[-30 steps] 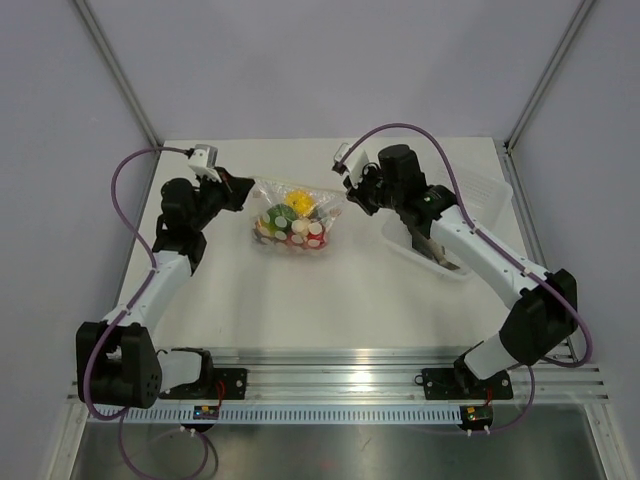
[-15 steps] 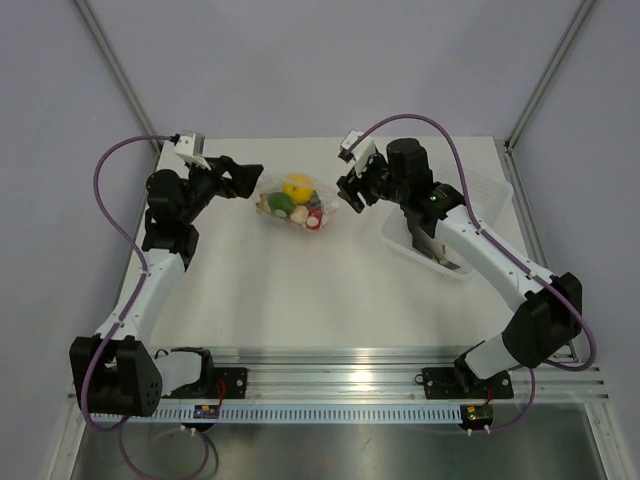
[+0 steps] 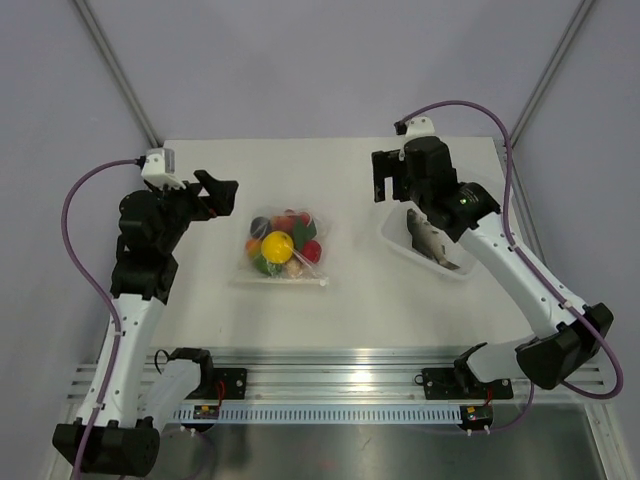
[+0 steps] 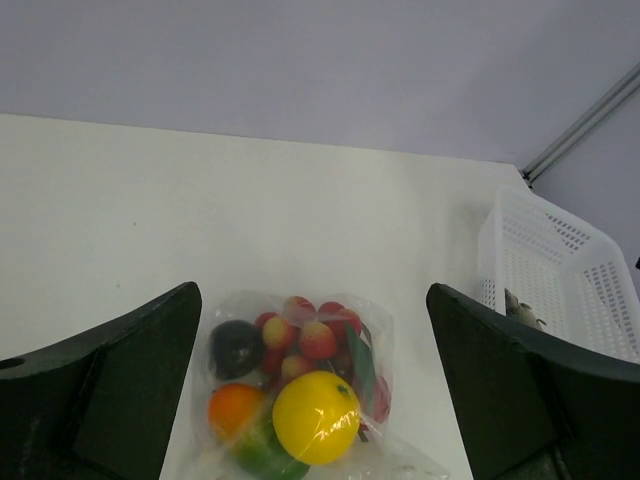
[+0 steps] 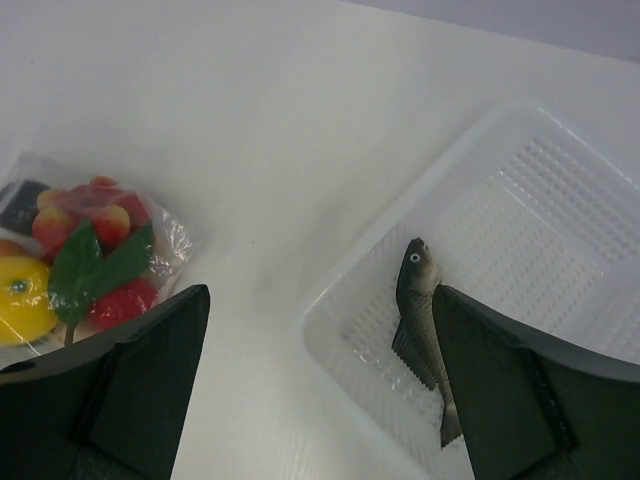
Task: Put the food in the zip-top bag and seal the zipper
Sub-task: Reset both arms
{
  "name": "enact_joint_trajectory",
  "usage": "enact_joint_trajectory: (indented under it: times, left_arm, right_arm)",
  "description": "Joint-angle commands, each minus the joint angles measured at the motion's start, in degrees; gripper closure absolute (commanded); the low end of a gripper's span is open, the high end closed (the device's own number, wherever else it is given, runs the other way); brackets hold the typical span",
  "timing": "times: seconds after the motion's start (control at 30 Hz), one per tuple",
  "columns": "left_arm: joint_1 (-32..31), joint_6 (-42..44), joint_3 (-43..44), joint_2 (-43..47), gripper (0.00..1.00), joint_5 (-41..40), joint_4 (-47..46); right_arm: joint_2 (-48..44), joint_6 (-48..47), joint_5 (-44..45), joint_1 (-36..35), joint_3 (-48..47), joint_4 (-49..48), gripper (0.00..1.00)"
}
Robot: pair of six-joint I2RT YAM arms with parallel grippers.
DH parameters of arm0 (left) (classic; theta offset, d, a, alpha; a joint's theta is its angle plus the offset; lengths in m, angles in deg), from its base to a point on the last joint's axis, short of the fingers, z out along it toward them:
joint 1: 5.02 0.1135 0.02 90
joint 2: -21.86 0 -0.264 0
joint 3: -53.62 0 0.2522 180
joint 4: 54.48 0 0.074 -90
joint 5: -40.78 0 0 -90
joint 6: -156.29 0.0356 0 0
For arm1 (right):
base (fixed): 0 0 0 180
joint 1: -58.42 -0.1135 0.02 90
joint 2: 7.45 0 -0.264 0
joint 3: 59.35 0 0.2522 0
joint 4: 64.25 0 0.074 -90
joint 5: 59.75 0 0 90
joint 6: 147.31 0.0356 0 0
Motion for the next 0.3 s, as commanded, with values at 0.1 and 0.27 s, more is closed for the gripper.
enact_joint_trajectory:
  times: [0.1, 0.27]
  left_arm:
    - [0.19, -0.27, -2.35, 7.84, 0.01, -4.99, 9.24]
    - [0.19, 0.35, -4.64, 10.84, 0.01, -6.84, 8.27]
  right_arm:
    - [-3.77, 14.9, 11.12, 0.11, 4.19, 8.98, 0.0]
    - [-7.12, 15.78, 12.79, 0.11, 8.59, 6.43, 0.0]
